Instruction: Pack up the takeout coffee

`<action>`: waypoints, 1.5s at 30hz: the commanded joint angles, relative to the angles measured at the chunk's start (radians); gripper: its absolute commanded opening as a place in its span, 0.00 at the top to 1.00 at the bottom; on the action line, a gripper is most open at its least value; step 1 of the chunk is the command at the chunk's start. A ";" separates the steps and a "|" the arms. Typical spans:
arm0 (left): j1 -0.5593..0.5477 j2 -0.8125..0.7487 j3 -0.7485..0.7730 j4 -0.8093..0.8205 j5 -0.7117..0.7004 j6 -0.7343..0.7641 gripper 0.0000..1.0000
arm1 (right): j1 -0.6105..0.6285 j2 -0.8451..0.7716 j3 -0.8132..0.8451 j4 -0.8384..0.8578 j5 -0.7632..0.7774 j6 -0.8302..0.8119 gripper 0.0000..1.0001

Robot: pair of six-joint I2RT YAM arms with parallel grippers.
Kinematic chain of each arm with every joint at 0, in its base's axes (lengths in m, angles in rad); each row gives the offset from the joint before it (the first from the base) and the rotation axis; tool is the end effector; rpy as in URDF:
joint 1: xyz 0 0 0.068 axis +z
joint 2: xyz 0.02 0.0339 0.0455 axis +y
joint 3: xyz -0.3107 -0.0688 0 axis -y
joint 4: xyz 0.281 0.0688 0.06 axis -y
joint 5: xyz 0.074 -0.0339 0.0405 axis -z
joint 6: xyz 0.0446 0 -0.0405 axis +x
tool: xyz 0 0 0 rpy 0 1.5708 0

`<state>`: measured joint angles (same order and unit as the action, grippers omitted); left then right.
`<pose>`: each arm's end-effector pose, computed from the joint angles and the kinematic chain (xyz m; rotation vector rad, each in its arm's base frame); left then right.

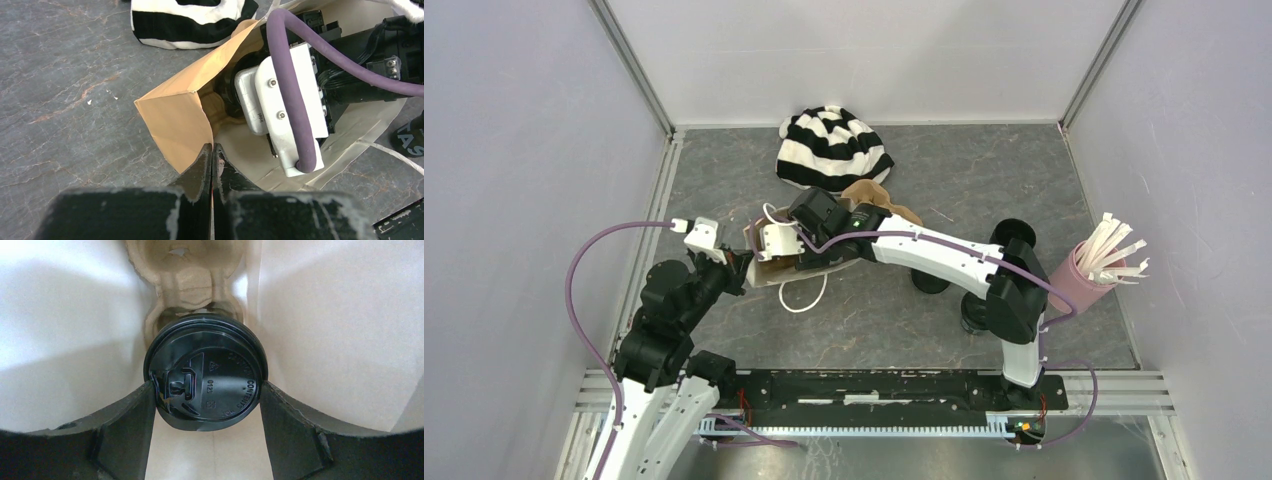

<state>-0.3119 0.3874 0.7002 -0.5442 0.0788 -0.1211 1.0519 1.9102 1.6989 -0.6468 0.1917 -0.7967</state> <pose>0.0908 -0.0330 0.3473 0.2295 1.8031 -0.3789 0.2493 0.4194 0.3171 -1.8714 1.5204 -0.1157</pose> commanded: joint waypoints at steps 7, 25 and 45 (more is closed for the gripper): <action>-0.006 0.011 0.016 0.009 -0.021 0.066 0.98 | 0.001 -0.066 -0.038 0.016 -0.111 0.076 0.42; -0.006 0.033 0.080 -0.046 -0.164 0.020 0.82 | -0.003 -0.031 -0.263 0.442 0.077 0.072 0.41; -0.007 0.294 0.237 -0.176 -0.288 -0.029 0.70 | -0.007 -0.036 -0.241 0.447 0.030 0.113 0.41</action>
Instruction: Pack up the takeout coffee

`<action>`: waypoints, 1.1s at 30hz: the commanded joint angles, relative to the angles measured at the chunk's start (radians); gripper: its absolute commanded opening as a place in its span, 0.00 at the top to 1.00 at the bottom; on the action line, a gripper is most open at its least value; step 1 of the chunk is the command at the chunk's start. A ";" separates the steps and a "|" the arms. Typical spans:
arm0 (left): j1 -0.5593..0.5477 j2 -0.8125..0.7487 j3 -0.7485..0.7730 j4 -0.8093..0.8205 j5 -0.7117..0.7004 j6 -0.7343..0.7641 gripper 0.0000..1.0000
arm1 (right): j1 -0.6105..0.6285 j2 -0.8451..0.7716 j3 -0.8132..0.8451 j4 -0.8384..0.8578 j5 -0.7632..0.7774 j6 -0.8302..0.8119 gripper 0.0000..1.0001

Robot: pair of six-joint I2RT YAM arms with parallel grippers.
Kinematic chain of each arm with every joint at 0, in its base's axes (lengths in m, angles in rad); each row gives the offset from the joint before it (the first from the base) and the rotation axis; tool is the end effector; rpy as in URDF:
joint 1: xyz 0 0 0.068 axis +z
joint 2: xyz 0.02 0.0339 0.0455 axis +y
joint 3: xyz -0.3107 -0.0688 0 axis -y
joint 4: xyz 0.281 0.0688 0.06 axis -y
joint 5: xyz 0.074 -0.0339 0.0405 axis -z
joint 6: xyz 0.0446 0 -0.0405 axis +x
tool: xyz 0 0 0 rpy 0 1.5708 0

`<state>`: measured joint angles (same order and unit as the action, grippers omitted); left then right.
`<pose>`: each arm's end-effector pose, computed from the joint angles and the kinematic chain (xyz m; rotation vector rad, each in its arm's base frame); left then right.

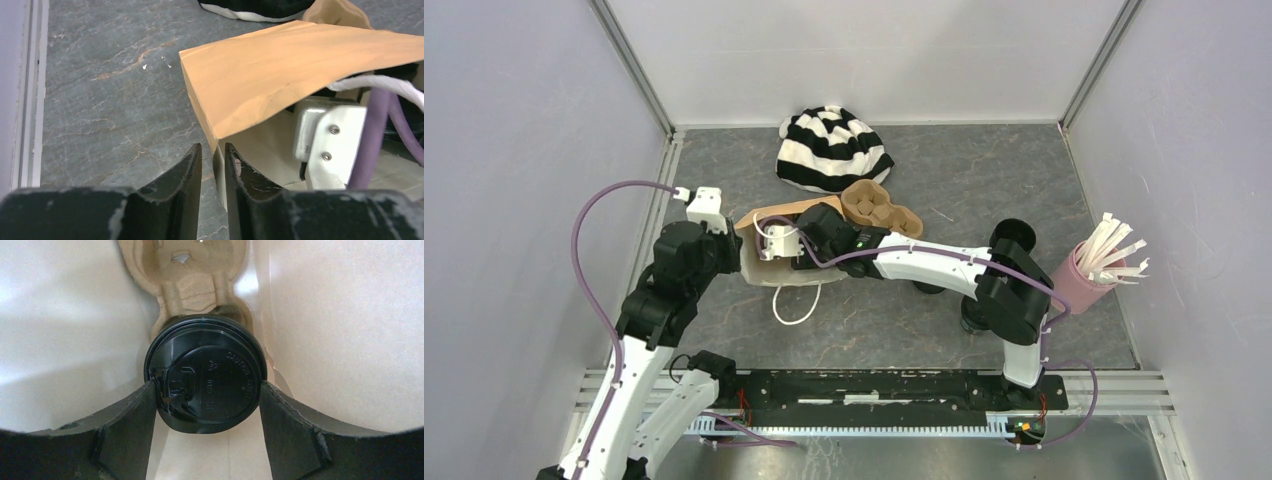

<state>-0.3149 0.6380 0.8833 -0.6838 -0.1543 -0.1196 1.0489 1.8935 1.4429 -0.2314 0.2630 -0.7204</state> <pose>0.1308 -0.0354 0.3749 0.0974 2.0035 -0.1232 0.2536 0.4177 0.2660 -1.6314 1.5169 -0.1170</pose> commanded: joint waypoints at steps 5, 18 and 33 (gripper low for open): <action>-0.004 0.071 0.084 -0.082 -0.080 -0.051 0.81 | -0.018 -0.030 0.021 0.015 -0.066 0.051 0.41; -0.006 0.159 0.135 -0.142 -0.049 -0.148 0.54 | -0.022 -0.039 0.024 0.007 -0.101 0.076 0.40; -0.006 0.201 0.168 -0.200 0.008 -0.193 0.98 | -0.027 -0.078 0.012 -0.035 -0.118 -0.015 0.40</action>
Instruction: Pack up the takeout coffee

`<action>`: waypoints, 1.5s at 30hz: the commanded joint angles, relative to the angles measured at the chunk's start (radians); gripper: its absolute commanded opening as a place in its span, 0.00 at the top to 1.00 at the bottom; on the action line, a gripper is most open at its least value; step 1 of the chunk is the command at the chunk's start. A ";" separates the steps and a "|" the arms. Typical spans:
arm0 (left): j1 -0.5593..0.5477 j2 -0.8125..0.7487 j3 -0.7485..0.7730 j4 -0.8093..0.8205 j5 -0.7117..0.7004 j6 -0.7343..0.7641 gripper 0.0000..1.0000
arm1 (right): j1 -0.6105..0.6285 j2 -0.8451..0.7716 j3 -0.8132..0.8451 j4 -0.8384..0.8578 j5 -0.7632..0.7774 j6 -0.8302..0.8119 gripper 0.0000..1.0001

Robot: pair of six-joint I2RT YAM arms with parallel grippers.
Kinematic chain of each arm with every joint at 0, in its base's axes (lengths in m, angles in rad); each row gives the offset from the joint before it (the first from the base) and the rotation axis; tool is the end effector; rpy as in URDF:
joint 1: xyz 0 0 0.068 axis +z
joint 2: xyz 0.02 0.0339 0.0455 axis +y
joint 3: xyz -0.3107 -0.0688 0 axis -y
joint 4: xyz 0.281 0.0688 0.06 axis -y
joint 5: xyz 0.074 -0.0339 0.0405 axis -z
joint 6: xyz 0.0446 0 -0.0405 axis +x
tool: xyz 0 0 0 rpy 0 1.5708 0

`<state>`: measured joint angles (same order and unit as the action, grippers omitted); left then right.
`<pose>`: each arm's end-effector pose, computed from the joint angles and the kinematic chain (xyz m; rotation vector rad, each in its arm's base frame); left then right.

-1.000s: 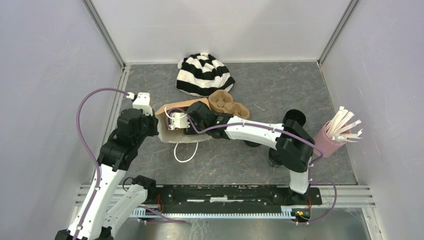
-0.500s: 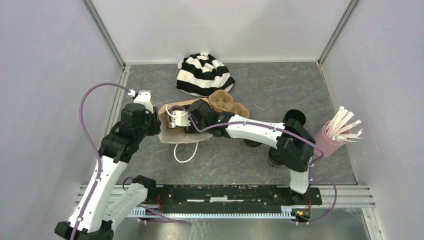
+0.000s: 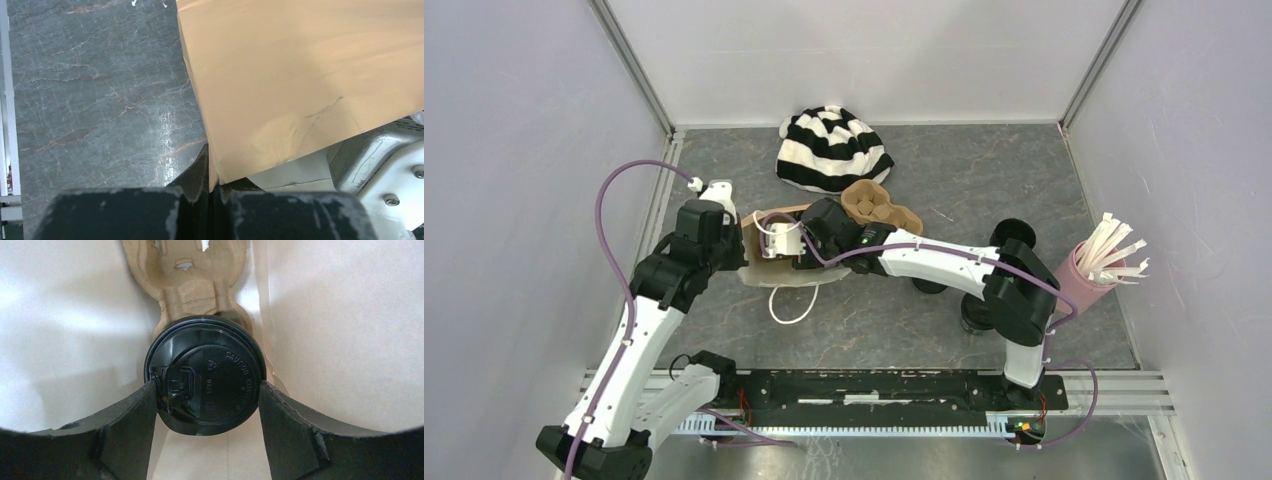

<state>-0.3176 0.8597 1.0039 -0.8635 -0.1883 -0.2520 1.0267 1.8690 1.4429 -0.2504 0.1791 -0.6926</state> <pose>0.1691 -0.0468 0.3710 -0.0228 2.2760 -0.0837 0.2573 0.4099 0.2752 -1.6286 1.5300 -0.0197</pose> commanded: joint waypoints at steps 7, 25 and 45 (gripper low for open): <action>-0.003 0.013 0.083 -0.110 0.204 -0.118 0.98 | -0.005 -0.027 0.037 -0.079 -0.089 -0.077 0.41; -0.003 0.027 0.169 -0.243 0.342 -0.170 0.98 | 0.003 -0.039 -0.068 -0.112 -0.083 0.002 0.40; -0.003 -0.014 0.140 -0.256 0.294 -0.187 0.98 | -0.018 -0.035 0.020 -0.146 -0.046 0.088 0.24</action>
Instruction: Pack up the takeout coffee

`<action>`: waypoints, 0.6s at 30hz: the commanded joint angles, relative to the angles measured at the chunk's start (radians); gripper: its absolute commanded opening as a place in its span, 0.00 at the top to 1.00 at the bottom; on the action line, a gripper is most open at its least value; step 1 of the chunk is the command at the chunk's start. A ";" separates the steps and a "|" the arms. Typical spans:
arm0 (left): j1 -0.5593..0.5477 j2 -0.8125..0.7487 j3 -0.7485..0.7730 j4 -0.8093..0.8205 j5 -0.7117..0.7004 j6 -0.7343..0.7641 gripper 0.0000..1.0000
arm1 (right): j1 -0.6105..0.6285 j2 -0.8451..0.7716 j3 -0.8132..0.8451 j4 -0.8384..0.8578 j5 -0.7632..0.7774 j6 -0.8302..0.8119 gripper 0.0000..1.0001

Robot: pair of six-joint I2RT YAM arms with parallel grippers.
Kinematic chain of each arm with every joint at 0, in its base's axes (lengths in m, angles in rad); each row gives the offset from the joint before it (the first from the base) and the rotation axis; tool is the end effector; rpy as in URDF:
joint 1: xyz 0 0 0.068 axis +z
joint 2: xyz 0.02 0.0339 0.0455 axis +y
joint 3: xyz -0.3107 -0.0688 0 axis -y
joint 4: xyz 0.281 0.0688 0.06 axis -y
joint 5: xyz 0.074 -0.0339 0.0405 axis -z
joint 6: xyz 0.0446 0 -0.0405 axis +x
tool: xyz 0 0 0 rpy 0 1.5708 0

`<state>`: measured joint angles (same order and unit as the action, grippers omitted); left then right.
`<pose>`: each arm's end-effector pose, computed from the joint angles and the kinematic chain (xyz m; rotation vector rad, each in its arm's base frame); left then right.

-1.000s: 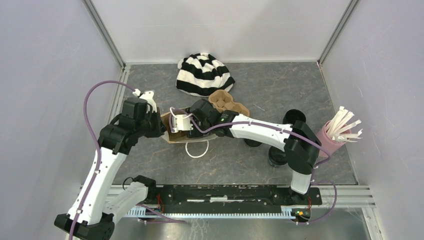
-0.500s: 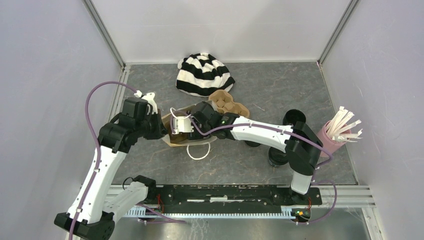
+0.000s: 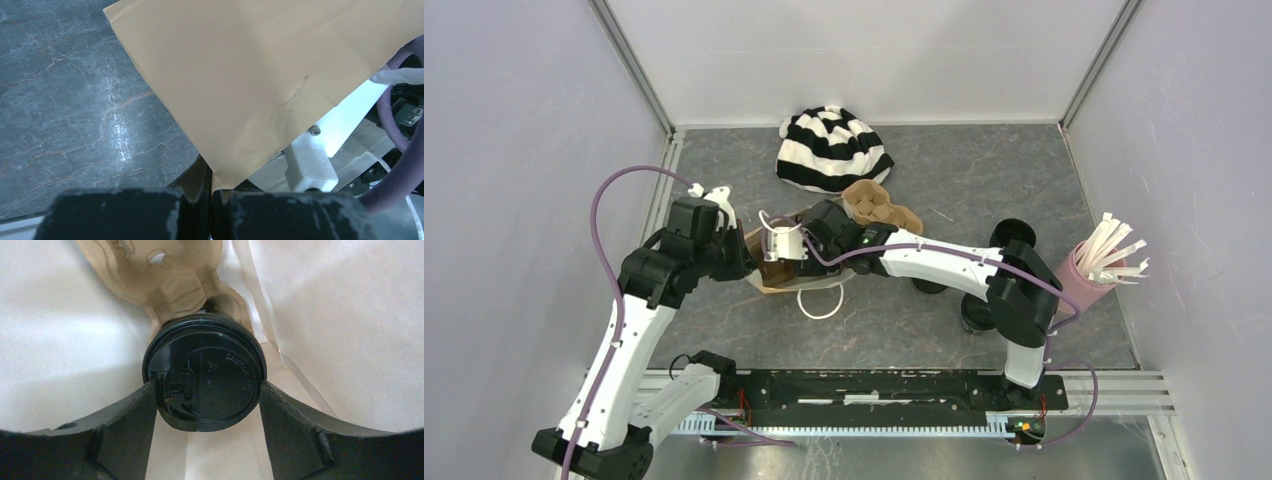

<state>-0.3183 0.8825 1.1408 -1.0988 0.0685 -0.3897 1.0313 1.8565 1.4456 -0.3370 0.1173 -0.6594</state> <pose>0.1491 -0.0524 0.3950 -0.0554 2.4488 -0.4033 0.2489 0.4056 0.2739 -1.6907 1.5784 0.0531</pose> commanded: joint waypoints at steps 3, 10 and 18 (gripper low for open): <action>-0.002 -0.047 -0.011 -0.011 0.038 -0.056 0.98 | -0.024 -0.036 0.021 -0.057 -0.015 0.060 0.17; -0.002 -0.070 -0.039 0.005 0.051 -0.076 0.98 | -0.017 -0.047 0.025 -0.071 -0.018 0.080 0.02; -0.002 -0.073 -0.052 0.010 0.049 -0.090 0.98 | -0.009 -0.105 0.004 -0.120 -0.064 0.105 0.02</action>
<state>-0.3183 0.8238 1.0935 -1.0889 0.0929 -0.4316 1.0286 1.8221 1.4502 -0.4030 0.0750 -0.6010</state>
